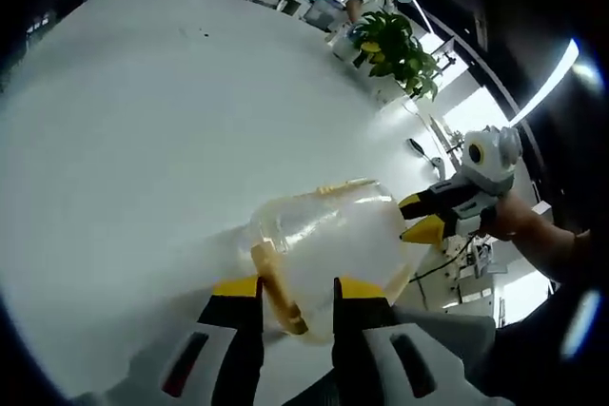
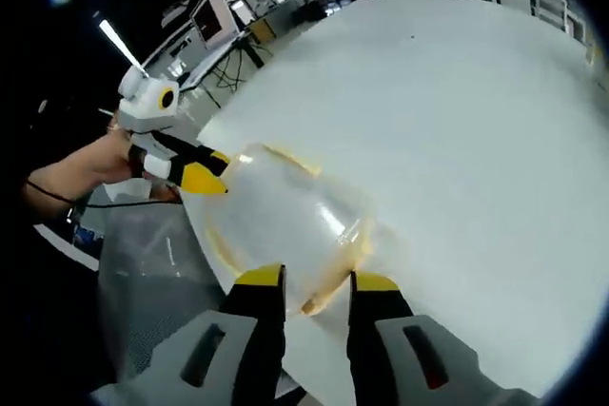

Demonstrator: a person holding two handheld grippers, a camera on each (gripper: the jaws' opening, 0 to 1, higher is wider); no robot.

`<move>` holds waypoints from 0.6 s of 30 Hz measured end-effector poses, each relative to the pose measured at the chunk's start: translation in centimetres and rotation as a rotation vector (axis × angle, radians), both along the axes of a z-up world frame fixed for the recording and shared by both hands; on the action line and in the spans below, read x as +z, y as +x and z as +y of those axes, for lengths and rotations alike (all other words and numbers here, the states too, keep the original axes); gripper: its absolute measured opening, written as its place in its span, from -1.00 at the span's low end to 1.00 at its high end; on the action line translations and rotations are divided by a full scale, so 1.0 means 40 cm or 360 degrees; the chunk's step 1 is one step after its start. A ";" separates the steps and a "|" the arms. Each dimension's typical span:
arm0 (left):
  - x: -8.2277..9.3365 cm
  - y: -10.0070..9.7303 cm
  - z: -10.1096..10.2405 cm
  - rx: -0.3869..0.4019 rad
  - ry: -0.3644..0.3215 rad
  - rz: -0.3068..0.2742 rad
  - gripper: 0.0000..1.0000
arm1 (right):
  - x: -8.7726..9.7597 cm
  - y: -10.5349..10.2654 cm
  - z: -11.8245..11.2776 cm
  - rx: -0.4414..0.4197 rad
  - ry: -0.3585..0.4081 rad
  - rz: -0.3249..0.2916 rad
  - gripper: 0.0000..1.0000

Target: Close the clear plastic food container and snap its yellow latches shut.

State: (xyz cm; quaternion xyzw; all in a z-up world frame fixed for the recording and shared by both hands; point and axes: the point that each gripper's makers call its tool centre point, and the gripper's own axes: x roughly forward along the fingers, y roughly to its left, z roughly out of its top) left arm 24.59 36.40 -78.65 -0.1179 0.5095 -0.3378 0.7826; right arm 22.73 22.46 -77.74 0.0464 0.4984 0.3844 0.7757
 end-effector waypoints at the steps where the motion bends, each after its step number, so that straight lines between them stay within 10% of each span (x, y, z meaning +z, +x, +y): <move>1: 0.001 -0.001 0.000 -0.0005 0.0003 0.0000 -0.58 | -0.005 -0.002 -0.003 -0.0016 0.0021 0.0001 -0.58; 18: -0.003 -0.001 0.004 -0.0017 0.0031 0.0011 -0.52 | -0.011 0.012 -0.011 0.0016 0.0052 -0.0015 -0.51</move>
